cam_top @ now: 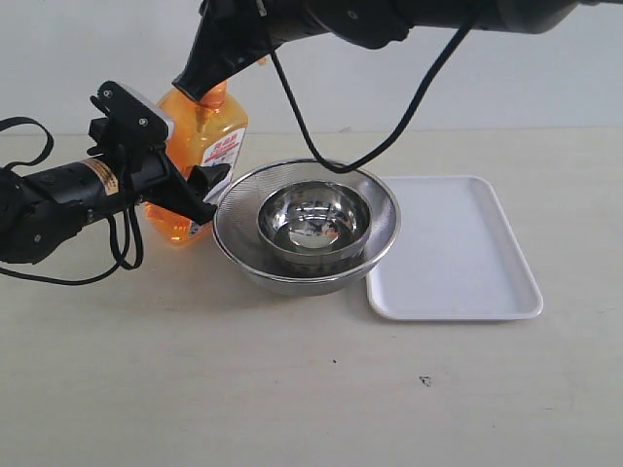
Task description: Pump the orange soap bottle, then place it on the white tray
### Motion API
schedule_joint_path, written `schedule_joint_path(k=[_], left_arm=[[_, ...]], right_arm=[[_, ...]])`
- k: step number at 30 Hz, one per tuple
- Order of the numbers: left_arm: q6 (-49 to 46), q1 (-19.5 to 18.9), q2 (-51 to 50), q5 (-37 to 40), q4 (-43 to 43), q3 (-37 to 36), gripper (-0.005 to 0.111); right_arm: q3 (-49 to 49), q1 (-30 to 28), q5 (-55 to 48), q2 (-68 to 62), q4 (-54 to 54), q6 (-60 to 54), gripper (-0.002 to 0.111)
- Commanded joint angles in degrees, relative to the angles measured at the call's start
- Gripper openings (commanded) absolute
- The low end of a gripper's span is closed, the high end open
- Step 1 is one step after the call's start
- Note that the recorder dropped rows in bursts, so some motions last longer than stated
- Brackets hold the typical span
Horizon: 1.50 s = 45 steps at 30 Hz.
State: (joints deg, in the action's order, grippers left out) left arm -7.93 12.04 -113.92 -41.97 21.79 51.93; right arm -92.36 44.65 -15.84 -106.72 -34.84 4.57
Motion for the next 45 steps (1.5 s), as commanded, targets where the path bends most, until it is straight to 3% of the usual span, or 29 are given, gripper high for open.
schedule_joint_path(k=[1, 45], left_arm=[[0.7, 0.7, 0.5, -1.0, 0.3, 0.4, 0.005], [0.7, 0.7, 0.5, -1.0, 0.3, 0.4, 0.005]], right_arm=[[0.8, -0.1, -5.2, -1.3, 2.2, -0.4, 0.0], [0.8, -0.1, -5.4, -1.2, 5.1, -2.9, 0.0]])
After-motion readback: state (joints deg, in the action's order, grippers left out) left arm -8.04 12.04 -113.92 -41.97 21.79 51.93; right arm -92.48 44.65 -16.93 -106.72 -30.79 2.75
